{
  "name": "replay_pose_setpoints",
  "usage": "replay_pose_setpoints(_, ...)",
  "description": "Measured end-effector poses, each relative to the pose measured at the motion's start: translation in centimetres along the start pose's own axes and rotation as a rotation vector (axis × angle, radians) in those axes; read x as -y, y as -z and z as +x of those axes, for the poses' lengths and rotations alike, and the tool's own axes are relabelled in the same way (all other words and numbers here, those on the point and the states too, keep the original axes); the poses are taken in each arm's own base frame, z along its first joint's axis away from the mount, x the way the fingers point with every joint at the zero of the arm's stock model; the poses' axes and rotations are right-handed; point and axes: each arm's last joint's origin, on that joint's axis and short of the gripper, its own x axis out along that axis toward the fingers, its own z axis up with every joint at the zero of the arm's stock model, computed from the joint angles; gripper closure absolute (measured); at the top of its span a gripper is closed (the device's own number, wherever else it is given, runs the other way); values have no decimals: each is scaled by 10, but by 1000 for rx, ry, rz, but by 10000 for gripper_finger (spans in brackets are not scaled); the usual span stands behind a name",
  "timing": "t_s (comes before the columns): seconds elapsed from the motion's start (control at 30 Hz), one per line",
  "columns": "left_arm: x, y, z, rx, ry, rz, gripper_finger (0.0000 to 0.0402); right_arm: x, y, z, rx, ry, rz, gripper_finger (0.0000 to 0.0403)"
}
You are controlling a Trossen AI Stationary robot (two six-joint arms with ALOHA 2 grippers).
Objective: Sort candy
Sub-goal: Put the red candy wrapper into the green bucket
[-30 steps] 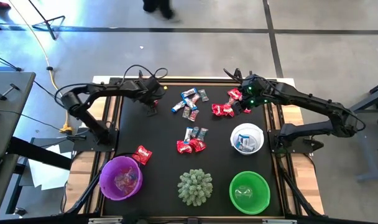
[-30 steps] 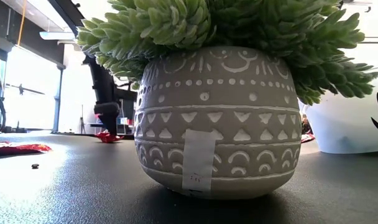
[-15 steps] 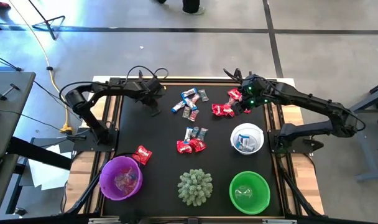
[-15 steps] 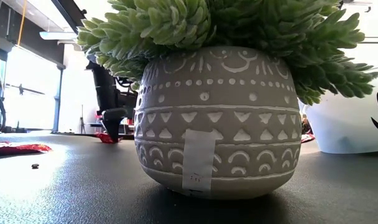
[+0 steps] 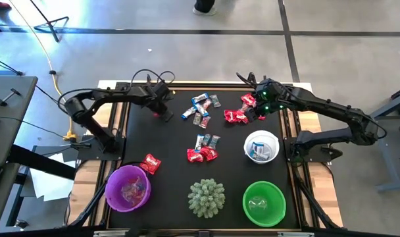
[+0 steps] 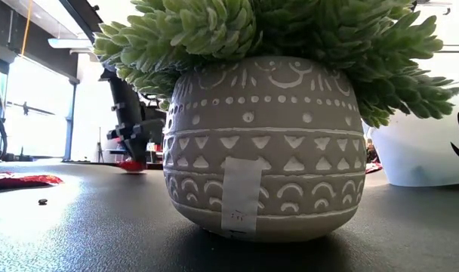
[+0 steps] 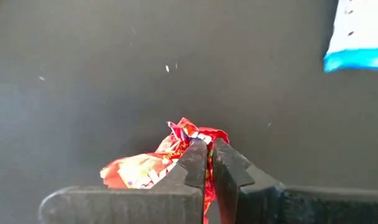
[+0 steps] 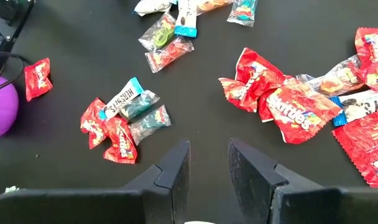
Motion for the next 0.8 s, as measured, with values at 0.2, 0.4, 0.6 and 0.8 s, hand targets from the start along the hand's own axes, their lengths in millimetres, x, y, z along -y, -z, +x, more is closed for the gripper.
replay_pose_setpoints(0.2, 3, -3, -25, 95, 44, -66, 401, 0, 0, 0, -1, -3, 0, 297)
replay_pose_setpoints(0.4, 11, -7, -61, 258, 168, -193, 401, -3, -5, 0, 54, -34, -12, 297)
replay_pose_setpoints(0.6, 28, -19, -106, 548, 394, -246, 401, -13, -21, -3, 216, -126, -47, 297)
replay_pose_setpoints(0.8, 41, -29, -146, 836, 597, -293, 401, -25, -40, -12, 437, -251, -91, 297)
